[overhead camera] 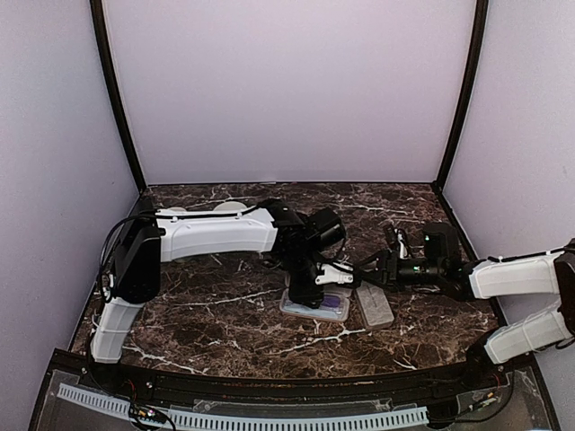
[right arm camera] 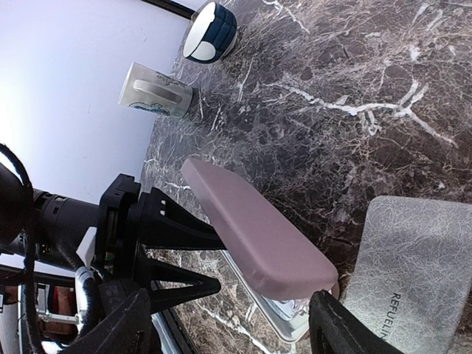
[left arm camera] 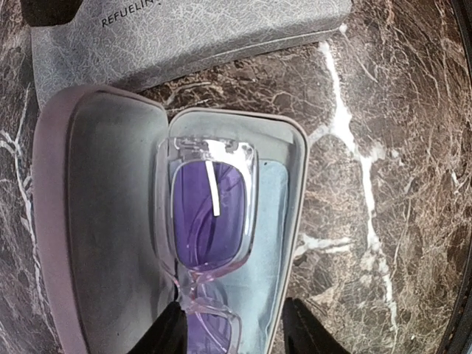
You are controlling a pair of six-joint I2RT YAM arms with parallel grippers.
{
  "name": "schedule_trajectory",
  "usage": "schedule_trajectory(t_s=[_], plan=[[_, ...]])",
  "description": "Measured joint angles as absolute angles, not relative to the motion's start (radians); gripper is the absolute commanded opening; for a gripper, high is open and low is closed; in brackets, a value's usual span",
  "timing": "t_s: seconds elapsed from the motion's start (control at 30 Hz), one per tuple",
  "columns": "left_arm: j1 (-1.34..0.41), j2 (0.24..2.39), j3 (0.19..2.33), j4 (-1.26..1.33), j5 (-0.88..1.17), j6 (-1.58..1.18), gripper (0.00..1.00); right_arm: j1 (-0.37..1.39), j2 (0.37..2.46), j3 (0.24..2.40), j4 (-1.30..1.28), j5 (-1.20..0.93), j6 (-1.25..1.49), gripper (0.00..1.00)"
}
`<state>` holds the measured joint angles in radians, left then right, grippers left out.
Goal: Organize the sunglasses
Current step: Adjust the sunglasses in the sunglasses case.
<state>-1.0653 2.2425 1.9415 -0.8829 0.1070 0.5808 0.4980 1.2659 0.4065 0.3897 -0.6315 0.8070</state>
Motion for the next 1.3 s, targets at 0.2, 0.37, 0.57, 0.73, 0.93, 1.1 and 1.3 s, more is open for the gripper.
schedule_trajectory(t_s=[0.2,0.37,0.57,0.73,0.93,1.1,1.3], plan=[[-1.065,2.189,1.858,-0.831,0.120,0.562,0.47,0.526,1.259,0.406,0.360,-0.597,0.781,0.74],[-1.065,2.041,1.681,-0.713,0.123,0.514,0.53,0.578,1.190,0.406,0.281,-0.535,0.729,0.74],[-1.065,1.819,1.387,-0.483,0.079,0.414,0.87,0.683,1.090,0.408,0.217,-0.435,0.636,0.79],[-1.053,1.653,1.158,-0.303,0.020,0.294,0.97,0.769,1.085,0.449,0.104,-0.328,0.532,0.89],[-0.934,1.520,1.018,-0.192,0.019,0.093,0.99,0.867,1.158,0.594,-0.028,-0.198,0.390,0.98],[-0.858,1.441,0.976,-0.174,0.019,-0.031,0.99,0.953,1.292,0.745,-0.134,-0.102,0.269,1.00],[-0.839,1.392,0.975,-0.176,0.030,-0.105,0.99,1.069,1.491,0.921,-0.265,0.026,0.139,1.00]])
